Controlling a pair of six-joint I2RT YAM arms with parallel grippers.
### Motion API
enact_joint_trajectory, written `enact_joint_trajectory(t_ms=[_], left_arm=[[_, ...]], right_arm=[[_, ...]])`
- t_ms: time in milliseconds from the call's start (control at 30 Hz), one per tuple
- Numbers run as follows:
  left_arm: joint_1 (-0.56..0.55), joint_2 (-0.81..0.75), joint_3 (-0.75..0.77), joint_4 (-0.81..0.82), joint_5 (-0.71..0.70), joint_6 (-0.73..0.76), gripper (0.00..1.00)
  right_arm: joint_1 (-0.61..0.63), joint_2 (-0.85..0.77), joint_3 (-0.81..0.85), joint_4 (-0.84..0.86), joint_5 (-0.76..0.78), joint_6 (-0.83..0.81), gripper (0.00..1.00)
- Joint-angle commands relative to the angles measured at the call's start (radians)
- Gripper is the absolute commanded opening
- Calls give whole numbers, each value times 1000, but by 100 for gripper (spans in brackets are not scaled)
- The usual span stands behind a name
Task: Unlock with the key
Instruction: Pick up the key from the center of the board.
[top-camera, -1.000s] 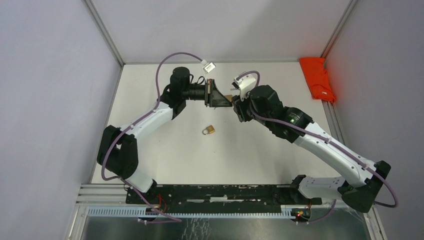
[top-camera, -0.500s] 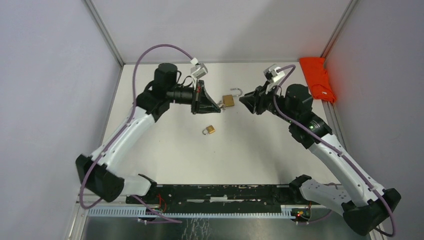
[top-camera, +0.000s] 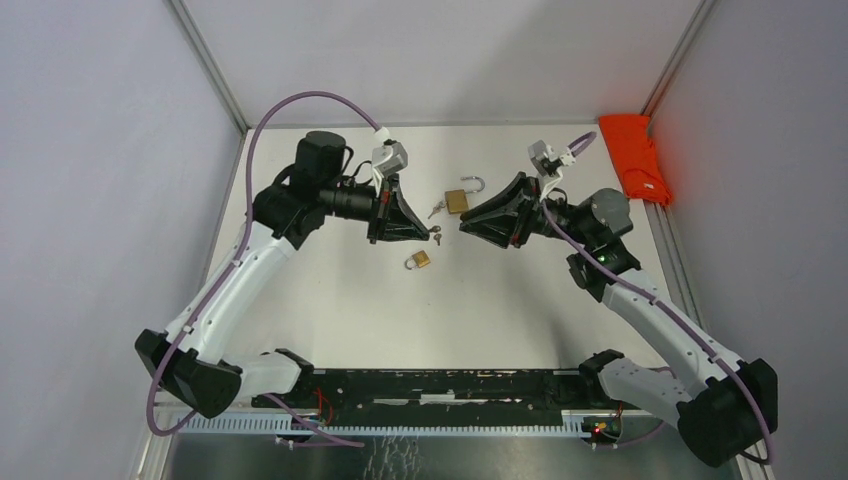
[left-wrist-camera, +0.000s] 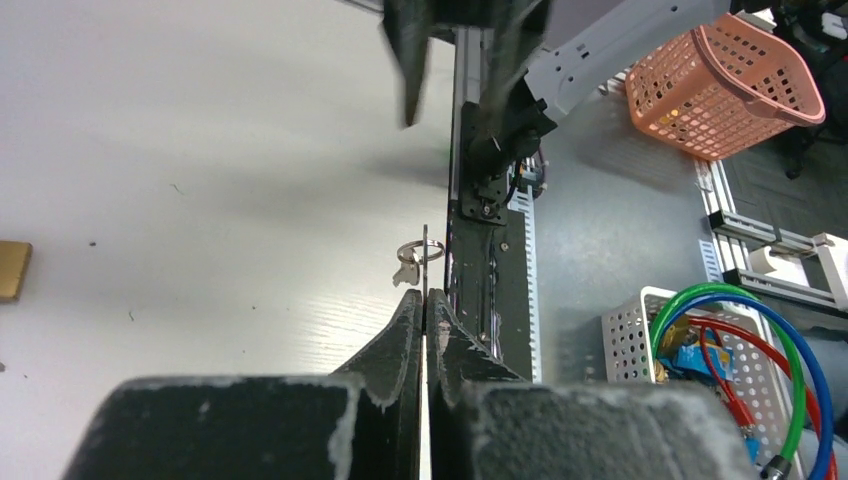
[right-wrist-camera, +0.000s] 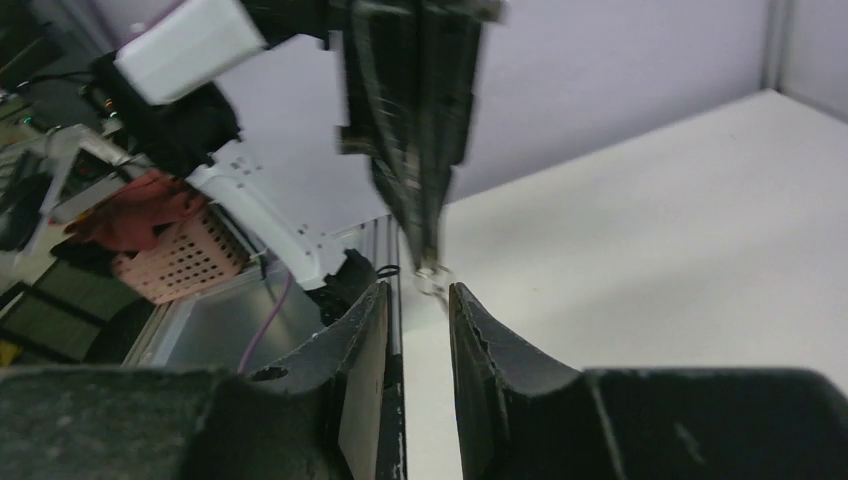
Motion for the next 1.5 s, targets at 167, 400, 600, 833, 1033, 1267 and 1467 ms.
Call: enact_joint_trajectory(t_ms=[167,400,600,833,1033,1267,1467], left_arm=[[2,46,47,-39,49,53,4],[2,36,32,-6,73,28,4],[1,34,23,-5,80,29,4],[0,33,18,3,84,25,4],[0,34,16,9,84,19,4],[2,34,13,15,87,16,4],[1,31,13,15,84,16,4]], right_arm=[[4,22,13,221,-149,85,31],[47,87,63,101,-122,-29,37],[70,136,93,91,-115,-45,38],[86,165,121,49,-103,-77,36],[109,190,149,-2,-101,-110,30],[123,199,167,-53,-86,-148,16],[123,184,159,-59,-50,-153,0]])
